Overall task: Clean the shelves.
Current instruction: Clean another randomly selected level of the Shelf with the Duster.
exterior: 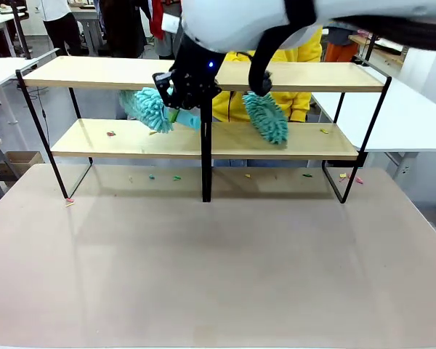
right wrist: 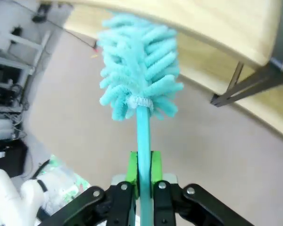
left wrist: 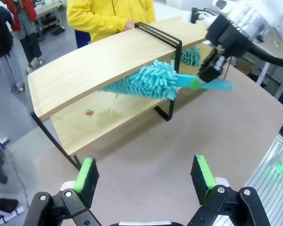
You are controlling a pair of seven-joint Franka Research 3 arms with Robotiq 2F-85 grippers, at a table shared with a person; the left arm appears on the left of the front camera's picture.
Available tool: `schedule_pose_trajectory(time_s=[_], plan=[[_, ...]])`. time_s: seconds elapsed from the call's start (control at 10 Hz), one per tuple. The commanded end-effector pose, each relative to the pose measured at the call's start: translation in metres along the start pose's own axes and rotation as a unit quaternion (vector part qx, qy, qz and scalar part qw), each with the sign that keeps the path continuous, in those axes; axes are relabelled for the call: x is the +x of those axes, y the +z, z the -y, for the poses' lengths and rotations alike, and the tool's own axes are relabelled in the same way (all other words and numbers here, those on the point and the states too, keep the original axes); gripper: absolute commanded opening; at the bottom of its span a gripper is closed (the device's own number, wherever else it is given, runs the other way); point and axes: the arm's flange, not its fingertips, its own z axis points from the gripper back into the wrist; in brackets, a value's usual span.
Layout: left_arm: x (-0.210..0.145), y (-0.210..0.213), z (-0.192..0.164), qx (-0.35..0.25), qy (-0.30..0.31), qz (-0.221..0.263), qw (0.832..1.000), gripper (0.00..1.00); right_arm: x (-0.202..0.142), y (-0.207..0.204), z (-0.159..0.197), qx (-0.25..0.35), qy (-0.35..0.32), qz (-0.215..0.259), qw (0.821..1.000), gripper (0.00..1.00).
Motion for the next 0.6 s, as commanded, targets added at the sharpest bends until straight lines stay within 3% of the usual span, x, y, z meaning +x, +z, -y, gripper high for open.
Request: schedule_pose_trajectory(time_s=[0.0,0.1,0.3,0.4,0.5], plan=[[0.000,0.001,-0.001,-0.005,-0.004,0.003,1.000,1.00,-0.048,0.025,-0.008,0.099,0.118,-0.069,0.986,0.12],[0.000,0.001,-0.001,-0.005,-0.004,0.003,1.000,1.00,-0.071,0.045,-0.015,0.148,0.170,-0.126,0.966,0.12],[0.000,0.001,-0.001,-0.005,-0.004,0.003,1.000,1.00,-0.104,0.077,-0.008,0.201,0.234,-0.122,0.943,0.12],[0.000,0.001,-0.001,-0.005,-0.004,0.003,1.000,1.00,-0.115,0.087,-0.008,0.231,0.278,-0.129,0.924,0.12],[0.000,0.001,-0.001,-0.005,-0.004,0.003,1.000,1.00,-0.119,0.094,-0.005,0.233,0.293,-0.119,0.920,0.12]])
